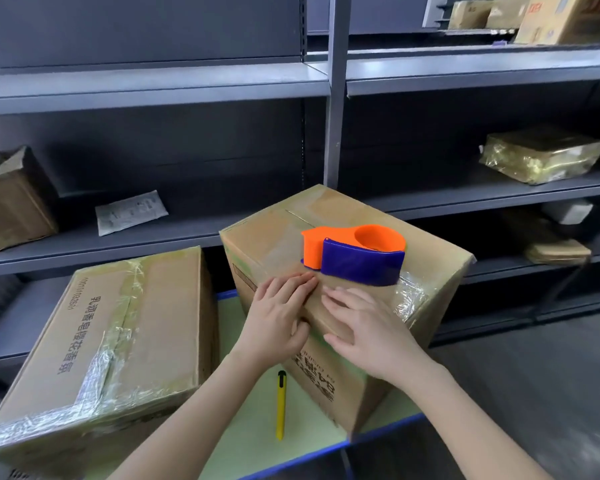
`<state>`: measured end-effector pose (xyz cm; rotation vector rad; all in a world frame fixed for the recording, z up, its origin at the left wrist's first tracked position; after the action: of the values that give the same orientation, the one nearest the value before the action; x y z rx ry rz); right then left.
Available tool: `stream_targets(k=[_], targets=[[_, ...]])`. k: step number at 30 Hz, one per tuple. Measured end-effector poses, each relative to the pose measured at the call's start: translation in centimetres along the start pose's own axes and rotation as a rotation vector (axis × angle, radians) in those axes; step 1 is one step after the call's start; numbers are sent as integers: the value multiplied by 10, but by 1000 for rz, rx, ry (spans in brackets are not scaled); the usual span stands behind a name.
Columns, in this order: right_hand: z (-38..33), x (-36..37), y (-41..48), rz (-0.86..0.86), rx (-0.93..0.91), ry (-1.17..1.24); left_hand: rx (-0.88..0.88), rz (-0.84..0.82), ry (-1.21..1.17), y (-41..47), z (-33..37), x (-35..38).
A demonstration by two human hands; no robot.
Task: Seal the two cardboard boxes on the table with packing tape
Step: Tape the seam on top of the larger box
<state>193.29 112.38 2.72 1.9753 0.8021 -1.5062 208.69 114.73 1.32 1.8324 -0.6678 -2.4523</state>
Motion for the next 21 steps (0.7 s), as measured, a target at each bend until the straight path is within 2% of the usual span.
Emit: stream_targets(k=[3,6,10,12,18,21], targets=[[10,-8,-16,-76,-70,28,47,2,45,-11,8,-5],[8,-12,-20,-91,-50,-39,76,-17,67,-6,2,-17],[-21,-3,-14,86,64,-192,-110,-59,83,5,-34,-28],[-27,3,-11,113,90,-253,-182,-72,89,3,-48,-26],[9,-8,-14,142,-84,-224,-244,-29,152,-8,-40,-17],[38,-19,-14,33,-163,-145,-289,13,248,-17,-25,-11]])
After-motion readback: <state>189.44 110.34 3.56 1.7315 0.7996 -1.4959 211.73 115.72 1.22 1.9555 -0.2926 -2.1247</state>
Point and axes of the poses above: each hand's wrist, its own y-axis towards the middle knuckle, its own x-axis out of the palm, z = x × y, the point moved 3 cm from there along y, towards the middle knuckle, and after that the axes turned 8 degrees about -z, right-handed, at the moved point
